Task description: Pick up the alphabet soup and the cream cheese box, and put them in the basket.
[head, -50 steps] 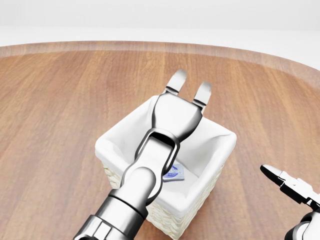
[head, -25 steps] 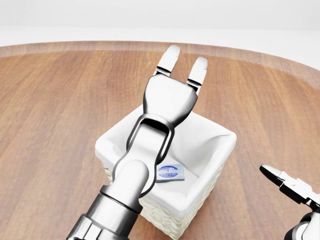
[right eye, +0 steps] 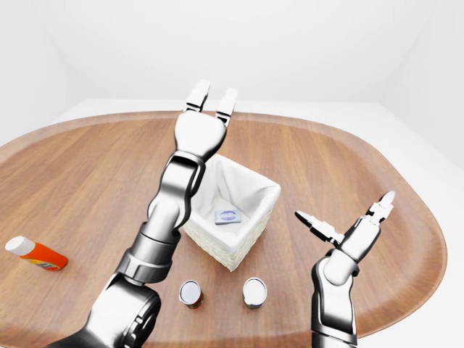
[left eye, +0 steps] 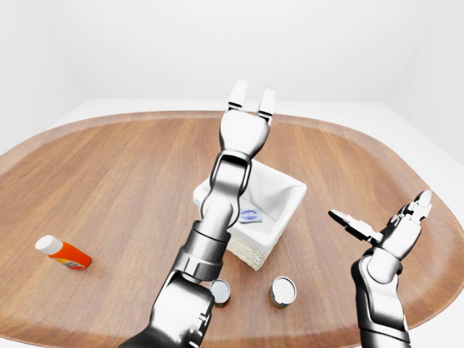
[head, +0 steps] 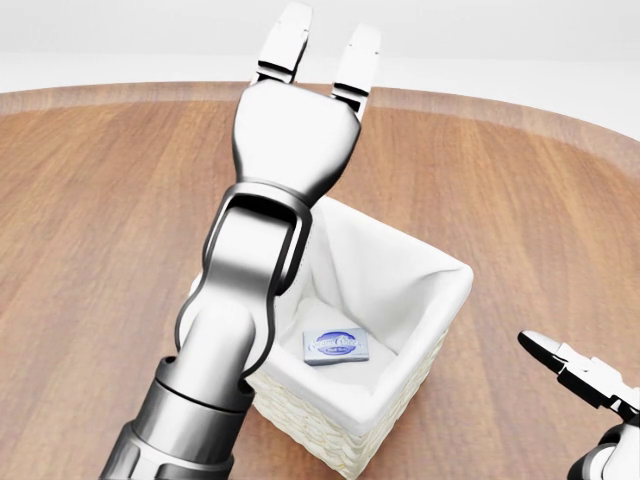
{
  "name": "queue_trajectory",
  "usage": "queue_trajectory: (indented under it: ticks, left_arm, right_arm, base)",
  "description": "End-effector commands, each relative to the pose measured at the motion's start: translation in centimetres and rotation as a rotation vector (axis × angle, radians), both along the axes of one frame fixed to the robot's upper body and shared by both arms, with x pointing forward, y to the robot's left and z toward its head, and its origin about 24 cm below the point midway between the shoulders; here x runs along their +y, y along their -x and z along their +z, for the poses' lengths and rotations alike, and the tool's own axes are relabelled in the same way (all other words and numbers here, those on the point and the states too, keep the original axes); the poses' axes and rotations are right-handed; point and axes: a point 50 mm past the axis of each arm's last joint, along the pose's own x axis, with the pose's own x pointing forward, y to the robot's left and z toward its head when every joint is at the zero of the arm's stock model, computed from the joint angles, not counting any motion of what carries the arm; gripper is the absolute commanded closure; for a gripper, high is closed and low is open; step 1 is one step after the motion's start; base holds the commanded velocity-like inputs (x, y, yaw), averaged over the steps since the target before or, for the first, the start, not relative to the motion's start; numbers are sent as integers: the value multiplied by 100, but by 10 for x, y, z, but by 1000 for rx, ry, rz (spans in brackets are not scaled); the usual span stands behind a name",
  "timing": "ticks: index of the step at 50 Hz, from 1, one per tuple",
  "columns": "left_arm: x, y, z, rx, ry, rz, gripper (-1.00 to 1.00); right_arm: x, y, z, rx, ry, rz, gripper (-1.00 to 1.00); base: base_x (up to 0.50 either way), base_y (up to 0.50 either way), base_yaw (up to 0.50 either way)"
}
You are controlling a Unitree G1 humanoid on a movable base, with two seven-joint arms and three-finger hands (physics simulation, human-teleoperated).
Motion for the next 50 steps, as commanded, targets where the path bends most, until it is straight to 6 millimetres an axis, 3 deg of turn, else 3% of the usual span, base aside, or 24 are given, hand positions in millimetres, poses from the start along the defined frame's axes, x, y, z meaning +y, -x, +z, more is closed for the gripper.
queue_trajectory:
  ticks: [1, 11, 20, 50]
  left_arm:
    - [19, 5, 15, -37, 36, 40, -100]
    - [28, 8, 22, -62, 63, 47, -100]
    - [43, 32, 48, -110, 106, 89, -100]
    - [122, 50, 46, -132, 170, 229, -100]
  right_arm:
    - [0, 1, 1, 1, 3, 0, -100]
    - [0, 0, 1, 0, 3, -1, -100]
    - [0, 0, 0, 0, 7, 1, -100]
    - [1, -1, -1, 3, 17, 4, -100]
  base:
    - [0, 0, 0]
    - [0, 0, 0]
    - [0, 0, 0]
    - [0, 0, 0]
